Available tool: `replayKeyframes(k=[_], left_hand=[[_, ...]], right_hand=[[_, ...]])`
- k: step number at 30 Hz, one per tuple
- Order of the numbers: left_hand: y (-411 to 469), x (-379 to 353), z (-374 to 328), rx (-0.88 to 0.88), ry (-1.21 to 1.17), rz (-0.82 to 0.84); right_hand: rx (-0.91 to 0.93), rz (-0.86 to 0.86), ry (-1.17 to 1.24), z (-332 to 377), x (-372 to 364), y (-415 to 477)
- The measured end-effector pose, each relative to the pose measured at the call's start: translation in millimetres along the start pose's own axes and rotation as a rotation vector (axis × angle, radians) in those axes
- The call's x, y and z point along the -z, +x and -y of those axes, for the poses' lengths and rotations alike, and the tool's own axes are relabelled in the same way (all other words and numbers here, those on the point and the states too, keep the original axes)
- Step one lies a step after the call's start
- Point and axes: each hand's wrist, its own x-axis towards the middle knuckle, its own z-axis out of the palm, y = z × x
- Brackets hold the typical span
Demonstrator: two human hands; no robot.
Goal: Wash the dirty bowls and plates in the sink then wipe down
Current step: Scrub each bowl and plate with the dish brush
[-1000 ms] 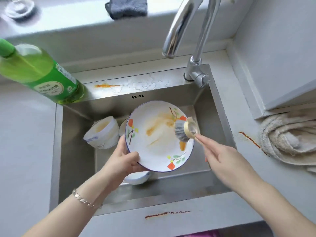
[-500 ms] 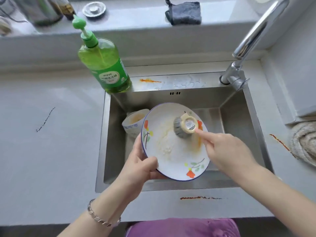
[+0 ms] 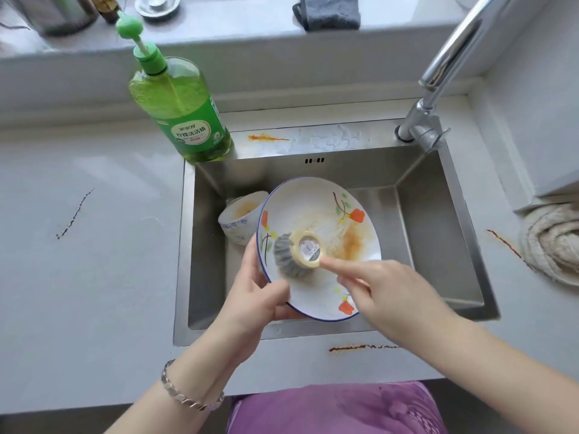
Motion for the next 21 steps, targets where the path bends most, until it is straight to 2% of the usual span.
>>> replayKeyframes(k=[3,5,7,9,11,13,15,19,21], left_hand=[[-2.1,1.6,-0.8,0.026,0.001,0.01],[-2.7,3.5,-2.3,0.021,-0.012,-0.001],[-0.7,2.4,-2.8,0.01,-0.002,-0.013],[0.2,-1.7,-1.9,0.013,0.02,-0.005],[-0.8,-4.4,-1.4,0.025,0.037,0.009],[-3.4,-4.5,-2.2,0.032,0.038,0.036],[-4.5,-3.8,-3.2,0.032,0.039,0.054],[-5.2,-6.7,-1.3,0.041,0.06,0.1],[-8.4,-6.5,-1.2,0.058,0.056,0.123]], right_hand=[[-0.206,-0.065,-0.065,-30.7,18.0,18.5],[-0.249,-0.002,-0.135,-39.4,18.1,3.6],[-0.14,0.083,-0.097,-22.6,6.6,-18.0],[-0.02,0.087,0.032,-5.5,-1.0,-25.0],[-0.036,0.038,0.062,-13.9,2.0,-10.5],[-0.166,-0.093,0.059,-38.4,11.2,6.0],[-0.223,-0.115,0.055,-45.7,13.2,4.4],[0.06,-0.028,0.086,-3.5,2.7,-13.4],[-0.009,-0.11,0.069,-14.1,11.6,2.3]])
